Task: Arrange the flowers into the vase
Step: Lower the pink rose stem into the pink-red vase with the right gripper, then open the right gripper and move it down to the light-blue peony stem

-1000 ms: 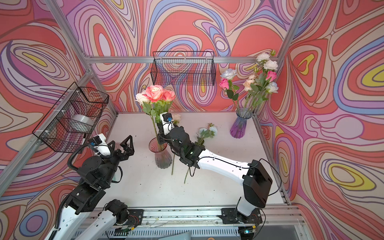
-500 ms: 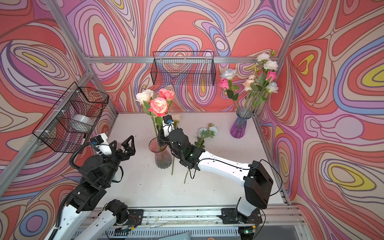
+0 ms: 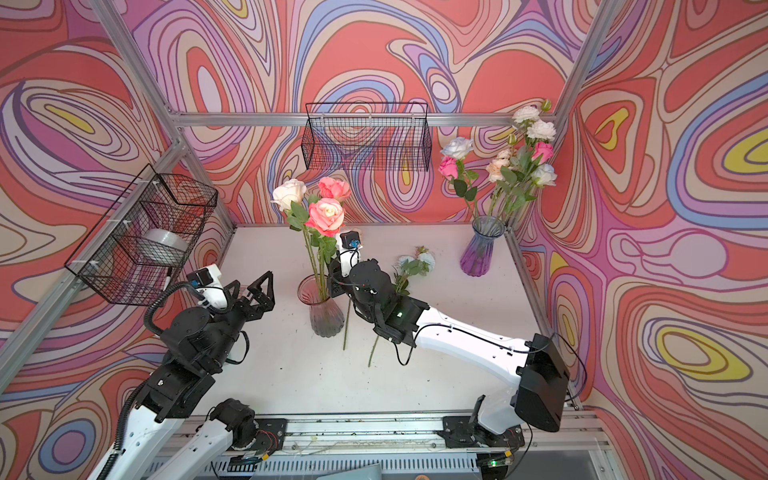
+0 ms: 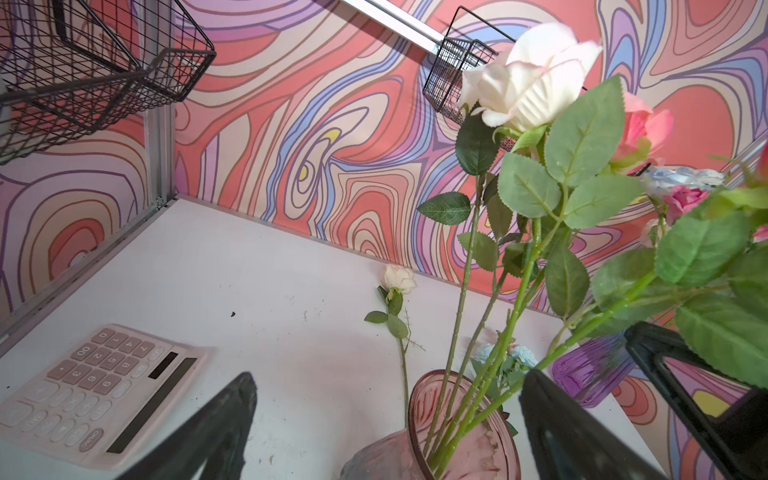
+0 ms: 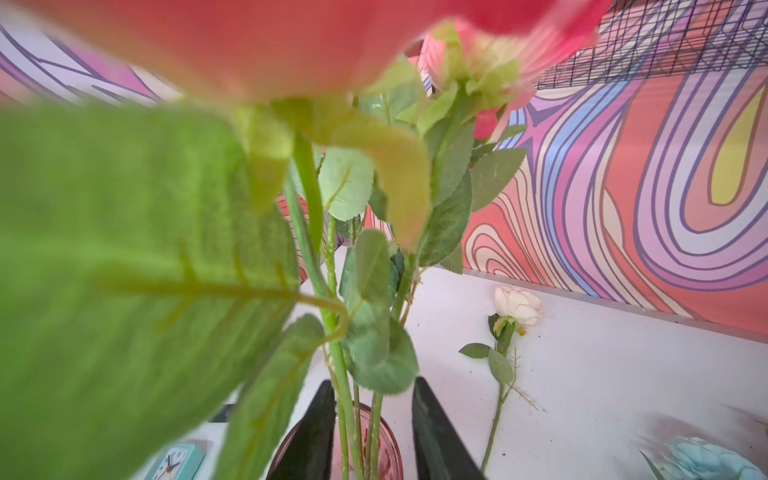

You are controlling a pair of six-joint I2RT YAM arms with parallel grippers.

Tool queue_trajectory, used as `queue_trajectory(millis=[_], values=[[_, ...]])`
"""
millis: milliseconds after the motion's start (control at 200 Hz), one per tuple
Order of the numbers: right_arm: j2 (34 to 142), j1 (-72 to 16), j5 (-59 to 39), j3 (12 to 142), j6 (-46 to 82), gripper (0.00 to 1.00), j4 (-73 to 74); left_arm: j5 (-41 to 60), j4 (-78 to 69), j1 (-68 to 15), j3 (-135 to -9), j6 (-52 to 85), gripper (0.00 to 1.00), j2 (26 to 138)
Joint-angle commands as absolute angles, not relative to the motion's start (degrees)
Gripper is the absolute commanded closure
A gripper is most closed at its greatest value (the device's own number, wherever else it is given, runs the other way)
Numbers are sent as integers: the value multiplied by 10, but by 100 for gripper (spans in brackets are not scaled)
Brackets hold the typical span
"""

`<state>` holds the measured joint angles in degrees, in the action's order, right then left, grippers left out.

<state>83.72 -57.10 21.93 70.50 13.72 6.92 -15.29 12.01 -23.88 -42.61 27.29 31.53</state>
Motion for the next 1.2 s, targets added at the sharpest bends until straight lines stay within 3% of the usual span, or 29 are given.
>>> queue_trajectory(millis=[0,601,811,906,1066,1197], values=[[818,-574,229,693,152,68,31,-121,109,-234,-429,281,1,323],[728,-575,236,624,182,73,-1,-15,79,-233,-429,278,3,346],[686,-573,299,580,199,75,-26,38,63,-232,-429,274,6,352],[678,-544,316,565,235,76,-67,112,34,-233,-425,273,8,359],[677,-423,217,527,335,76,-112,252,-19,-234,-424,286,15,385],[711,-368,197,519,371,75,-129,323,-28,-246,-437,292,18,419]])
